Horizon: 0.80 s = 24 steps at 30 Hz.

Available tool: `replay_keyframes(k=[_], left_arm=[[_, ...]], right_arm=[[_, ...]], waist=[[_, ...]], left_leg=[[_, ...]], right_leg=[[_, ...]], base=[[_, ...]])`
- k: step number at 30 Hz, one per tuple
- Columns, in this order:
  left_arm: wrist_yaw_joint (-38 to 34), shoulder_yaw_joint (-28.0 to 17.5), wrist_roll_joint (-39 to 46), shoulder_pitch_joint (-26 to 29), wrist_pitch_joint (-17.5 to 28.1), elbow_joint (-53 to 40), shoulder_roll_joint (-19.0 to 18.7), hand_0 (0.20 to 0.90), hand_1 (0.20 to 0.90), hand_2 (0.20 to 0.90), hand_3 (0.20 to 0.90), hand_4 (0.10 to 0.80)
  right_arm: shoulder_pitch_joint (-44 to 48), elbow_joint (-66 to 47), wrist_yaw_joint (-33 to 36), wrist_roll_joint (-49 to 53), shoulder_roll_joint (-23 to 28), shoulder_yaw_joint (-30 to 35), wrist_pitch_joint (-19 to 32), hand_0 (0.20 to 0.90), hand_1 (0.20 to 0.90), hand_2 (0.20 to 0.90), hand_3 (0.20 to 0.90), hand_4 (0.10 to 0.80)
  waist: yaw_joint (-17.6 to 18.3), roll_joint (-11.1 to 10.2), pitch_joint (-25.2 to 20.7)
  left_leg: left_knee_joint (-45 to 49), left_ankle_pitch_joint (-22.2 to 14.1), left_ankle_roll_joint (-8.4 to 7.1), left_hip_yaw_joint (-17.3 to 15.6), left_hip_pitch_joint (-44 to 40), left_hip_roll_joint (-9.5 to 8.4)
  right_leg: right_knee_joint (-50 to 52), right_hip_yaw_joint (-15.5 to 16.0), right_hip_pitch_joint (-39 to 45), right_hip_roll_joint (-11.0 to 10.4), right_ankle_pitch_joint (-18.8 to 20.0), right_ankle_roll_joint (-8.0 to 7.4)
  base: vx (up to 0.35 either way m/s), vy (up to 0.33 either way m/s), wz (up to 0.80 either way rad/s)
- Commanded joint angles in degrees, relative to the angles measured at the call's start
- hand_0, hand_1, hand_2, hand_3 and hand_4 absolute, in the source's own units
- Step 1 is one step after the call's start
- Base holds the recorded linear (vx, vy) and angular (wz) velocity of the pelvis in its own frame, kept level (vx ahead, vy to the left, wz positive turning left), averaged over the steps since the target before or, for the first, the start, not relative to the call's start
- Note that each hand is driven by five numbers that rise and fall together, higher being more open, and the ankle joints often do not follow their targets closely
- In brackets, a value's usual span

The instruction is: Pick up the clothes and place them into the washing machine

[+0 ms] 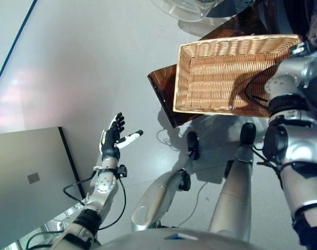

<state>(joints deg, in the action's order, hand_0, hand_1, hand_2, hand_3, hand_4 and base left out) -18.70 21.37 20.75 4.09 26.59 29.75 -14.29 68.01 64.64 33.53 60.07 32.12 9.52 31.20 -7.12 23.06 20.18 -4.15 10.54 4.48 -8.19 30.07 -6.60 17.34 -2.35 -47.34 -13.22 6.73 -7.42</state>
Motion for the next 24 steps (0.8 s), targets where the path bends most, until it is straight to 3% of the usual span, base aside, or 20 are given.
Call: replay_keyframes(k=[1, 15, 17, 21, 22, 24], left_arm=[[-2.01, -2.76, 0.04, -0.08, 3.13, 1.01, -2.35, 0.9, 0.9, 0.9, 0.9, 0.8], [-0.69, -5.0, 1.4, -2.55, 4.21, -1.21, -3.52, 0.9, 0.9, 0.9, 0.9, 0.8], [-0.82, -5.2, 0.64, -2.74, 4.25, -0.56, -4.04, 0.9, 0.9, 0.9, 0.9, 0.8], [-1.75, -5.5, -0.21, -2.46, 4.35, -0.49, -4.07, 0.9, 0.9, 0.9, 0.9, 0.8], [-2.54, -6.34, -1.2, -2.45, 4.09, -0.27, -4.52, 0.9, 0.9, 0.9, 0.9, 0.8], [-3.0, -6.67, -2.01, -2.36, 3.98, -0.41, -4.66, 0.9, 0.9, 0.9, 0.9, 0.8]], right_arm=[[-0.98, -1.95, -0.84, -5.19, 3.37, -5.56, 2.0, 0.9, 0.9, 0.9, 0.9, 0.8], [3.95, -8.27, -2.08, -8.43, 11.18, -11.33, 1.73, 0.9, 0.9, 0.9, 0.9, 0.8], [4.08, -5.39, 1.06, -16.43, 13.55, -14.52, -1.79, 0.9, 0.9, 0.9, 0.9, 0.8], [3.76, -2.76, 3.15, -18.5, 12.96, -14.77, -3.23, 0.9, 0.9, 0.9, 0.9, 0.8], [3.81, 3.07, 4.95, -24.99, 13.97, -16.78, -7.96, 0.9, 0.9, 0.9, 0.9, 0.8], [4.99, 4.97, 5.72, -28.52, 14.21, -19.28, -10.34, 0.9, 0.9, 0.9, 0.9, 0.8]], waist=[[-2.24, -1.52, -3.65], [-2.71, -3.45, -4.19], [-2.48, -4.17, -4.04], [-2.22, -4.44, -3.58], [-2.25, -4.98, -3.47], [-2.16, -5.03, -3.26]], left_leg=[[4.86, -4.74, -7.56, 1.1, 2.31, 3.82], [5.13, -4.65, -7.75, 1.39, 2.89, 4.1], [5.47, -4.61, -7.78, 1.3, 3.04, 4.19], [5.72, -4.67, -7.77, 1.38, 3.2, 4.23], [5.96, -4.64, -7.78, 1.36, 3.4, 4.26], [6.01, -4.64, -7.78, 1.33, 3.51, 4.29]], right_leg=[[-4.59, 0.99, 7.2, 0.44, -3.6, 1.48], [-5.26, 1.27, 7.25, 0.6, -3.08, 1.4], [-4.84, 1.3, 7.1, 0.74, -2.97, 1.47], [-5.08, 1.57, 7.43, 0.93, -2.8, 1.53], [-5.38, 1.7, 7.65, 0.94, -2.59, 1.57], [-5.56, 1.76, 7.69, 1.0, -2.4, 1.59]], base=[[0.0, 0.0, 0.0], [0.0, 0.0, 0.0], [0.0, 0.0, 0.0], [0.0, 0.0, 0.0], [0.0, 0.0, 0.0], [-0.022, -0.008, 0.03]])
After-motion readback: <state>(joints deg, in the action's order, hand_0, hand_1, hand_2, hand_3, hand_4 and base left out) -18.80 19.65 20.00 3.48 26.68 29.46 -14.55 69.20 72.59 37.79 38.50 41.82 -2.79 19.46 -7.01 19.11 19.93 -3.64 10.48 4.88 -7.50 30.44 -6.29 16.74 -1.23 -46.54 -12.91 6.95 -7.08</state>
